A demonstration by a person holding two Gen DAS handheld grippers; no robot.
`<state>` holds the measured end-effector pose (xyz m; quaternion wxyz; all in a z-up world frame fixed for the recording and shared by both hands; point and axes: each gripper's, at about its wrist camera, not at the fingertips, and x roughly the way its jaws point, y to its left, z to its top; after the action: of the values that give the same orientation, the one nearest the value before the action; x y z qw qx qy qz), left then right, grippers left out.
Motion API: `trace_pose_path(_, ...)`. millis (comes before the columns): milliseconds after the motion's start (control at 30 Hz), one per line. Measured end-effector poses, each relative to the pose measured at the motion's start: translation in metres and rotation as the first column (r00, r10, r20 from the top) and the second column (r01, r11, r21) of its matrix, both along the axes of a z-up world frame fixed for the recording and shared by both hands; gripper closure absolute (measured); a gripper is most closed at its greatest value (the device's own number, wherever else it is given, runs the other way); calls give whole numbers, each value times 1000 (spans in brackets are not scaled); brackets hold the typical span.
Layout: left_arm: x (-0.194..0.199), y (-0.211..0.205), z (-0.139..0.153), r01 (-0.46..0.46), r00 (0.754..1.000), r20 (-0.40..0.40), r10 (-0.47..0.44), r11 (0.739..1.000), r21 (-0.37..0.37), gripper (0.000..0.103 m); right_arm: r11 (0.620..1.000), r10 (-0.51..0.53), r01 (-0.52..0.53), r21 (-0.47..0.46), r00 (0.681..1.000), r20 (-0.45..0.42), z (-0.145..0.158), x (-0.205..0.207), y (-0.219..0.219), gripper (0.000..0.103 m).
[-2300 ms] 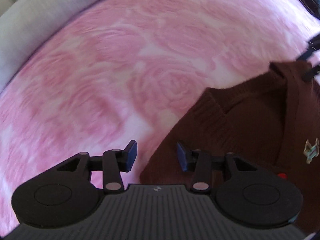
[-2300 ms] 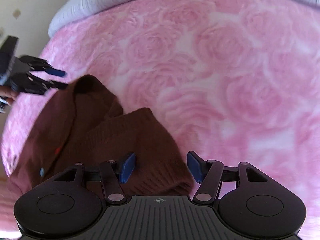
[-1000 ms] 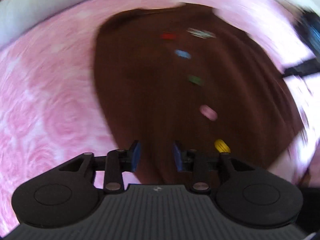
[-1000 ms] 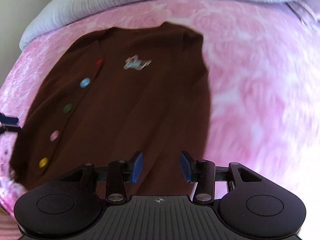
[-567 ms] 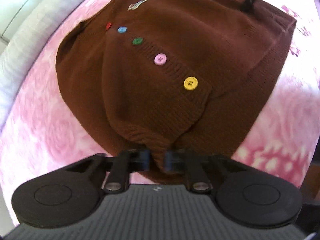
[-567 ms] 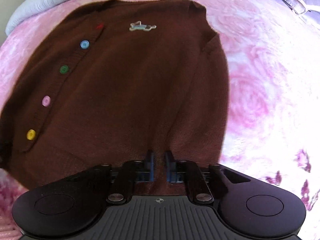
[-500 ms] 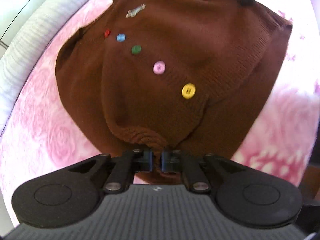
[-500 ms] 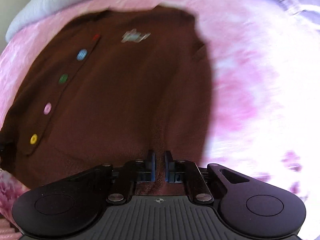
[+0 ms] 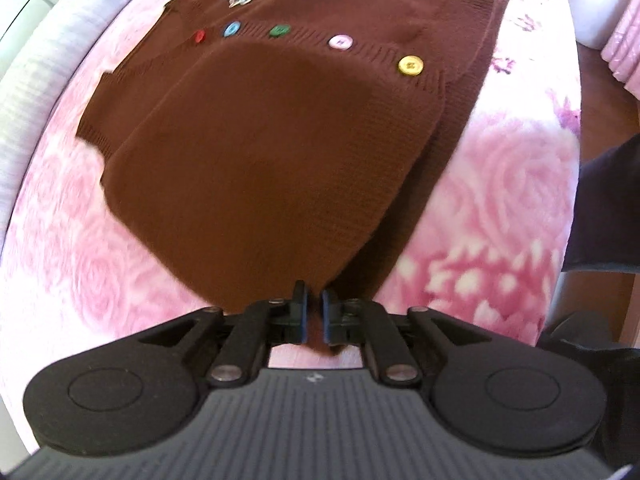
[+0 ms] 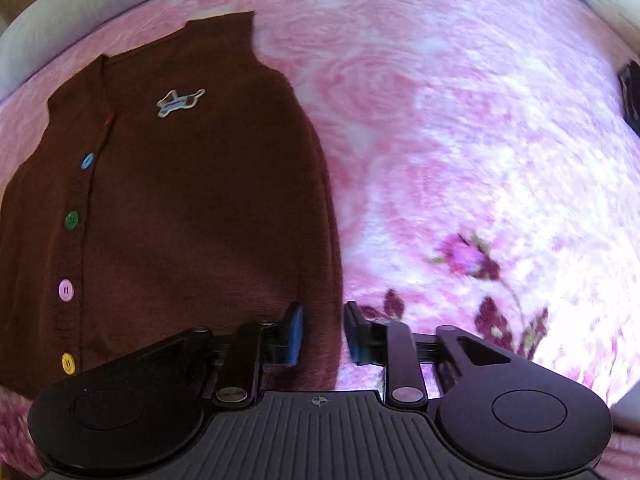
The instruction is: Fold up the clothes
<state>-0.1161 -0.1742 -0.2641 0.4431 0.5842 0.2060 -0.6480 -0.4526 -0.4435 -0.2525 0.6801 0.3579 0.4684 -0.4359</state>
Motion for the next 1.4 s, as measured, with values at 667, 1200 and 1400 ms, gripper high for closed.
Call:
trace_pose_path(667,23,46,-15,72,995,-56,-79,990,-123,74,988,-154,152,26,985,81,-3,-53,59,82)
trace_pose_path(1200,-10,76,-45,70,995,89,-41,932,-355,81,992,-61,98,-84,931,359,-25,-85,78,60)
trace_pose_path(1400,-17,85,-52,94,990,132,-43,907,-410,103,988,-10,82,-130,878,479,-44,-106,84,96)
